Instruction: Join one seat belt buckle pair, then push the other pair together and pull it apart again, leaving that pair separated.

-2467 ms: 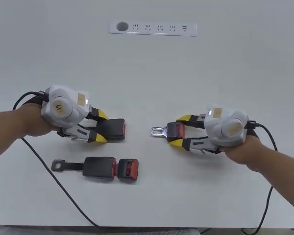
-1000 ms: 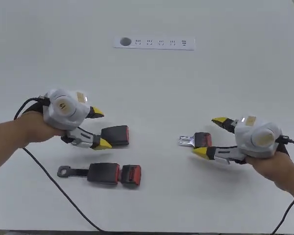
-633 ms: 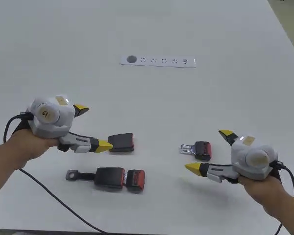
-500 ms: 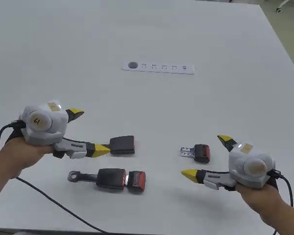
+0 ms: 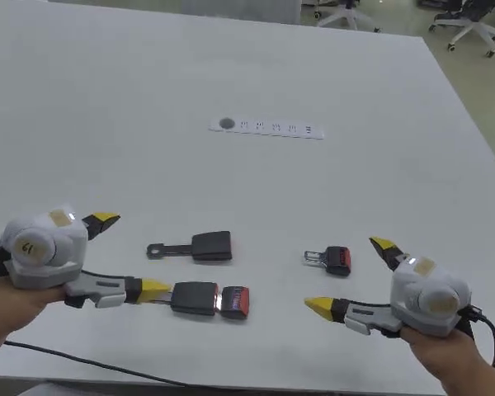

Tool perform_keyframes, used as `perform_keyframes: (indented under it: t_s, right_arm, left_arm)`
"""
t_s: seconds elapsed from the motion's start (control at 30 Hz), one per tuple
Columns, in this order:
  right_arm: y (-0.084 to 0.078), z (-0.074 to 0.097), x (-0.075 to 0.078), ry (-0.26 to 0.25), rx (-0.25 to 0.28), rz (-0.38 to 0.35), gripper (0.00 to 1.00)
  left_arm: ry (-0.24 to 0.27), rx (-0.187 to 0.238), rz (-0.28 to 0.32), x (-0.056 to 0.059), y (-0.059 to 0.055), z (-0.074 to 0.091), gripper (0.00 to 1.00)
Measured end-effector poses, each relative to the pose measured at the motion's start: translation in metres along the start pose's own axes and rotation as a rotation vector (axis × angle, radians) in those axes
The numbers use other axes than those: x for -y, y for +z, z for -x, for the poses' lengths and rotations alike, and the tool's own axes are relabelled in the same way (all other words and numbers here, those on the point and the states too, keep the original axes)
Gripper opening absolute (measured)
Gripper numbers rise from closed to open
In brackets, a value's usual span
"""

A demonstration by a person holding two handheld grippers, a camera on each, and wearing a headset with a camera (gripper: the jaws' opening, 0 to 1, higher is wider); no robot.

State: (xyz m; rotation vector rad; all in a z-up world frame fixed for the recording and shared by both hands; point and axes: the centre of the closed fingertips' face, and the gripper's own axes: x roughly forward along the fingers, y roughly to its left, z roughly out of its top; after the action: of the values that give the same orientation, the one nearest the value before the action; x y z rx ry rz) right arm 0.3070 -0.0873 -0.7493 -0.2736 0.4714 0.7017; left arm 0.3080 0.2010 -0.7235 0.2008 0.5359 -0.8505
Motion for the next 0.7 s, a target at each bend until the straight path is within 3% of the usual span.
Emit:
perform_keyframes:
  t_s: [0.23, 0.4, 0.7]
  right_arm:
    - [-0.009, 0.013, -0.013, -0.001, -0.013, -0.005, 1.0]
    - [-0.011, 0.018, -0.027, 0.004, -0.01, -0.013, 1.0]
    - [-0.011, 0.022, -0.031, 0.002, -0.009, -0.014, 1.0]
  left_arm:
    - [-0.062, -0.013, -0.03, 0.018, -0.007, 0.013, 0.97]
    - [-0.065, 0.003, -0.044, 0.029, -0.006, 0.017, 0.97]
    - [-0.041, 0.028, -0.018, 0.027, -0.006, 0.025, 0.98]
